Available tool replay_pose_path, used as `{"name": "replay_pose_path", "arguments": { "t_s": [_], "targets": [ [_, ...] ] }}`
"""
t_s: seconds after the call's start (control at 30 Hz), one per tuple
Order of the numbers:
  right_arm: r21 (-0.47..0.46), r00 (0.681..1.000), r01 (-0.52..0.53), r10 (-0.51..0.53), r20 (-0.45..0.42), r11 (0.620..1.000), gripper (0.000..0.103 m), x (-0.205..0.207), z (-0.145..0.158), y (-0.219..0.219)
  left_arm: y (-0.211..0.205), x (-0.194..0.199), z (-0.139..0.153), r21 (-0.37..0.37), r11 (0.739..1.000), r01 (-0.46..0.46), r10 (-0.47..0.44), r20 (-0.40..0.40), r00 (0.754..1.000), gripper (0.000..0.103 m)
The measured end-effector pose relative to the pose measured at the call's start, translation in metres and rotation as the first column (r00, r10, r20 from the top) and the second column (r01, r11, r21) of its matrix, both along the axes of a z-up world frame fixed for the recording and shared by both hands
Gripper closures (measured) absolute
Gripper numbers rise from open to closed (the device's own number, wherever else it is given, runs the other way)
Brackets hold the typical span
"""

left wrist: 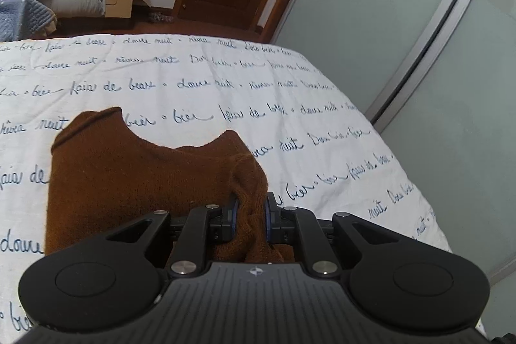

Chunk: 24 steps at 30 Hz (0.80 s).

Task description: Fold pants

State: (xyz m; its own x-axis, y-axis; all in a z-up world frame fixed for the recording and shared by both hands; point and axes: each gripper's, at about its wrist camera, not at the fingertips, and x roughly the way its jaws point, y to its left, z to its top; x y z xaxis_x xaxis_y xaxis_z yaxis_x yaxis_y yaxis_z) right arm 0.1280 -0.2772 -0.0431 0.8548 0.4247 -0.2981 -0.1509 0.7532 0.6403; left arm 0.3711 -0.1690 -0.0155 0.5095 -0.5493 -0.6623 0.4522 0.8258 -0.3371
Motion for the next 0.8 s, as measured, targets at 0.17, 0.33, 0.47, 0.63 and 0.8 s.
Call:
{"name": "replay_pose_path", "arguments": {
  "t_s": [0.17, 0.33, 0.47, 0.63, 0.8],
  "targets": [
    [0.093, 0.998, 0.026, -0.021, -0.061, 0.995, 0.095, -0.003, -0.009, -0.013, -0.013, 0.003, -0.01, 0.013, 0.999, 0.033, -0.032, -0.035, 0.999, 0.084],
    [0.194, 0.988, 0.059, -0.03, -0.148, 0.979, 0.094, -0.004, -0.025, -0.025, -0.02, 0.001, -0.01, -0.009, 0.999, 0.045, -0.046, -0.048, 0.998, 0.065],
    [0.211, 0.984, 0.065, -0.028, -0.174, 0.975, 0.094, -0.007, -0.03, -0.025, -0.026, -0.006, 0.001, -0.031, 0.997, 0.071, -0.072, -0.012, 0.997, 0.049],
    [0.198, 0.982, 0.074, -0.036, -0.187, 0.977, 0.093, -0.01, -0.031, -0.024, -0.026, -0.015, 0.012, -0.018, 0.998, 0.068, -0.067, 0.03, 0.997, 0.044],
    [0.201, 0.979, 0.083, -0.042, -0.201, 0.976, 0.091, -0.014, -0.034, -0.029, -0.009, -0.022, 0.016, -0.004, 0.999, 0.033, -0.033, 0.059, 0.998, 0.035]
  ]
}}
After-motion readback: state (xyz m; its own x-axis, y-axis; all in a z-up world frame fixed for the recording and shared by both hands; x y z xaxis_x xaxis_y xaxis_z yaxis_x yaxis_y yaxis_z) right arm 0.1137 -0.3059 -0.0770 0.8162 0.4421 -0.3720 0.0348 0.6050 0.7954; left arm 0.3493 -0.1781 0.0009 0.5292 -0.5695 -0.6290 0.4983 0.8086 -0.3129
